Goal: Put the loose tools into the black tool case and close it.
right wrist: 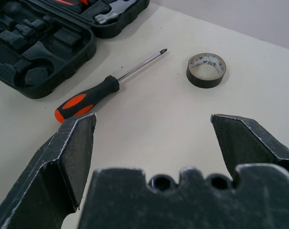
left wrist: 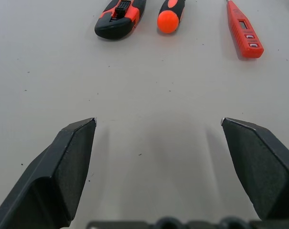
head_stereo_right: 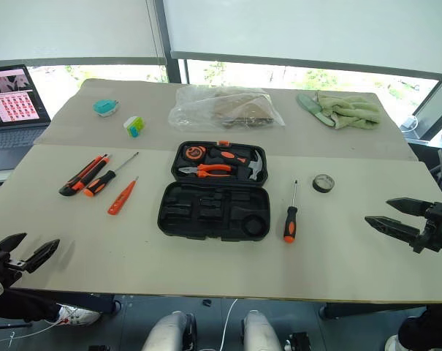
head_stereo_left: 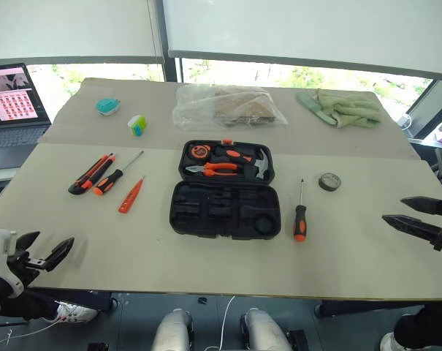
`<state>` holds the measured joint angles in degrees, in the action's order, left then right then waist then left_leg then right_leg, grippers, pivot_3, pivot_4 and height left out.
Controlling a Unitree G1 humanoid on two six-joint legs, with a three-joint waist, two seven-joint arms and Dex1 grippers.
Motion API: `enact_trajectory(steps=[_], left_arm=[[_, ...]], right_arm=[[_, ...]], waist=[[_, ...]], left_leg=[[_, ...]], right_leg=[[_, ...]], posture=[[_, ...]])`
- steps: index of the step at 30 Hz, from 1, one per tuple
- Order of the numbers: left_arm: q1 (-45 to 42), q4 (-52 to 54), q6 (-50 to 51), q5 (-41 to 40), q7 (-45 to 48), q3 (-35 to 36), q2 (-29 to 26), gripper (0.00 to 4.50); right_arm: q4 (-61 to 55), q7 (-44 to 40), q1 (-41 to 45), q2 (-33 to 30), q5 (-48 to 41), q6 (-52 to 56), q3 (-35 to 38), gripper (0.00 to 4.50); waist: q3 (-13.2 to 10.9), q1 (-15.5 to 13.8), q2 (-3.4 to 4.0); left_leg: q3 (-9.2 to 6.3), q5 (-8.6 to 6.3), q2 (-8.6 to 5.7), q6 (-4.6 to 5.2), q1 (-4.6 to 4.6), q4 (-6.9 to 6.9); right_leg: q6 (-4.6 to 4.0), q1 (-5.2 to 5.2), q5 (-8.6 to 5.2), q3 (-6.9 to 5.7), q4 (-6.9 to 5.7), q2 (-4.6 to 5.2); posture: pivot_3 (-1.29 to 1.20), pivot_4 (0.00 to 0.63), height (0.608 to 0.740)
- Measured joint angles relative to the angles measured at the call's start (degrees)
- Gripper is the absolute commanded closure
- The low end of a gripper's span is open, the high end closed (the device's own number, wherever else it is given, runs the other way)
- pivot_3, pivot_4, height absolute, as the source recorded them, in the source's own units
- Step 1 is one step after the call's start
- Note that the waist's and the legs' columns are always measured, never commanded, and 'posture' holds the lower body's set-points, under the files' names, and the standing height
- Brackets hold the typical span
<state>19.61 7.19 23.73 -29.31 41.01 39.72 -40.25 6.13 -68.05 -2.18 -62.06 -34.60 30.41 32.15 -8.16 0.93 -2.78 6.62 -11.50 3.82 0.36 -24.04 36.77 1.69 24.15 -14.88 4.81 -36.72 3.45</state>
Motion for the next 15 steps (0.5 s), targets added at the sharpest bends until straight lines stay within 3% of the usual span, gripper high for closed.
enact_trajectory(steps=[7, 10, 15], left_arm=[[-1.71, 3.01, 2.74, 0.00, -2.57, -1.84, 0.22, 0.00], [-7.60, 4.07, 6.86, -2.27, -3.76, -3.34, -0.60, 0.00], [-20.02, 0.78, 10.09, -1.08, -3.03, -9.07, -7.03, 0.00]], right_arm=[[-1.39, 1.21, -0.68, 0.94, 0.56, 0.03, 0.03, 0.05], [-5.78, 2.44, 0.10, 0.91, -0.37, 2.07, 0.01, 0.05], [-16.96, 5.37, 3.86, 1.00, -5.92, 9.23, -0.19, 0.05]], waist=[[0.00, -0.08, 0.00], [0.00, -0.29, 0.01], [-0.03, -0.13, 0.06]], left_leg=[[0.00, 0.01, -0.02, 0.01, 0.00, 0.00], [0.01, 0.04, -0.01, 0.00, -0.03, 0.04], [0.00, 0.09, -0.02, 0.07, -0.08, 0.05]], right_leg=[[0.08, -0.01, 0.04, 0.00, -0.03, 0.00], [0.22, -0.01, 0.13, -0.12, -0.12, -0.03], [0.33, 0.01, 0.17, -0.20, -0.16, -0.06]], posture=[[0.00, 0.150, 0.740], [0.00, 0.150, 0.740], [0.00, 0.150, 0.740]])
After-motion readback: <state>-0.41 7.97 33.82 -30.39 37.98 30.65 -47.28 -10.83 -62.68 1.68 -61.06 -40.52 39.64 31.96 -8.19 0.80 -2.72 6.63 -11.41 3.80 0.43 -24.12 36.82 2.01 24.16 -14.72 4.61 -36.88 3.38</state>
